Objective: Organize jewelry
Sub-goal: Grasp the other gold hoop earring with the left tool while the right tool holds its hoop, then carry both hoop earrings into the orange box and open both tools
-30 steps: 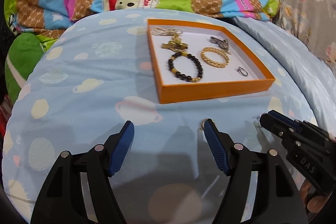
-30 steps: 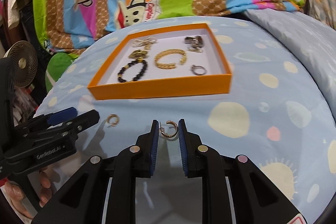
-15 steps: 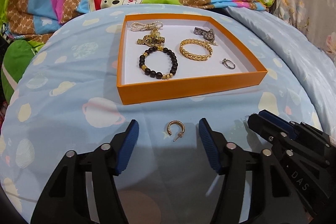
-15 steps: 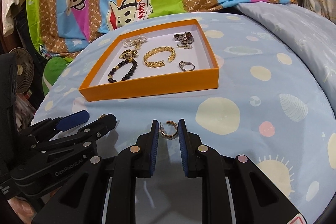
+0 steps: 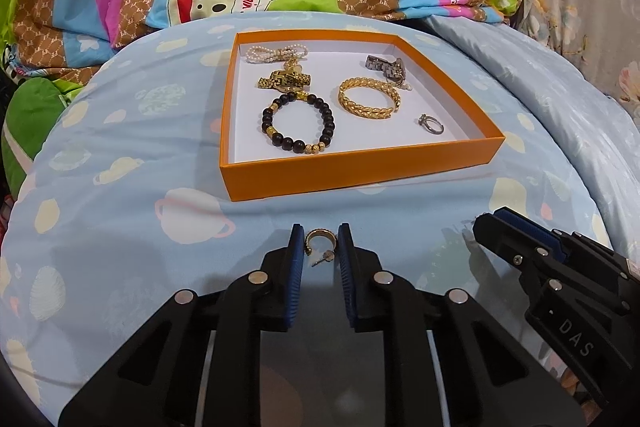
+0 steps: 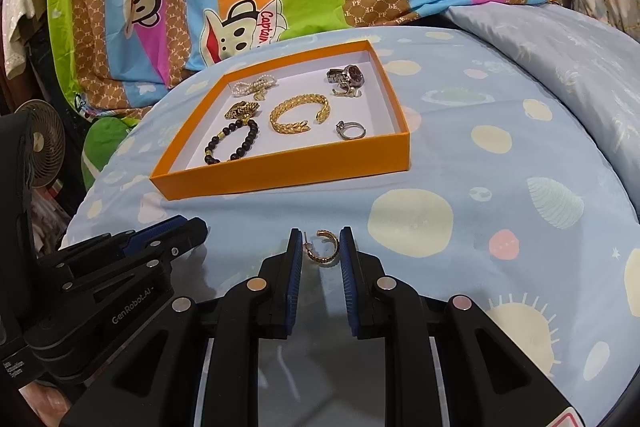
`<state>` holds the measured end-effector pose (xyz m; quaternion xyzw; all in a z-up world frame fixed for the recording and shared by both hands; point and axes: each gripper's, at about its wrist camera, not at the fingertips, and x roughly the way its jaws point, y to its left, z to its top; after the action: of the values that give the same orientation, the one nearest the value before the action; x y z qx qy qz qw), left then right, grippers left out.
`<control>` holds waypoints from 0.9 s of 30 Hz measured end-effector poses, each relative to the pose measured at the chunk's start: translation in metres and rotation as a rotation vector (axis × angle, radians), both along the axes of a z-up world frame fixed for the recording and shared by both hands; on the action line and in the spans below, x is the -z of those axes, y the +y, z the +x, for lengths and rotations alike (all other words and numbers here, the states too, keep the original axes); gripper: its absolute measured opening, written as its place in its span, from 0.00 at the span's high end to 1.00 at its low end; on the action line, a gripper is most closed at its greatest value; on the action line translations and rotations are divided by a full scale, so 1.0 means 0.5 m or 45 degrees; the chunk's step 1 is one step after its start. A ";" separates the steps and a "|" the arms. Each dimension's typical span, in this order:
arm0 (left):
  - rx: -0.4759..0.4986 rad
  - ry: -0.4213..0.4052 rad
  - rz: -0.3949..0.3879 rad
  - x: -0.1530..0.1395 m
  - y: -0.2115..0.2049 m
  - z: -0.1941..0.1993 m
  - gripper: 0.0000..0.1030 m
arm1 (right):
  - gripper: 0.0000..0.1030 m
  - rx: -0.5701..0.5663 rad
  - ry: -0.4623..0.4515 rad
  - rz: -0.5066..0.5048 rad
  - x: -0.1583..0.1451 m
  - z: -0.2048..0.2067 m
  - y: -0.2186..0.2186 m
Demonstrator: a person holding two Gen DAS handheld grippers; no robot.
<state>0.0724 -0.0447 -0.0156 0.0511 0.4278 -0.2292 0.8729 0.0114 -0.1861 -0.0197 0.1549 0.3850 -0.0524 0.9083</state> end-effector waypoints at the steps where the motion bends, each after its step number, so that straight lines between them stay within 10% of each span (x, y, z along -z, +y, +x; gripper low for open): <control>1: 0.001 -0.005 -0.009 -0.002 0.002 -0.002 0.84 | 0.83 0.002 -0.006 0.000 -0.001 -0.001 0.000; 27: -0.013 -0.207 -0.122 -0.157 0.000 0.026 0.84 | 0.83 0.038 -0.155 -0.041 -0.070 0.064 -0.046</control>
<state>0.0852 -0.0446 0.0629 0.0254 0.3441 -0.2400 0.9074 0.0433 -0.2091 0.0152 0.1490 0.3259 -0.0627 0.9315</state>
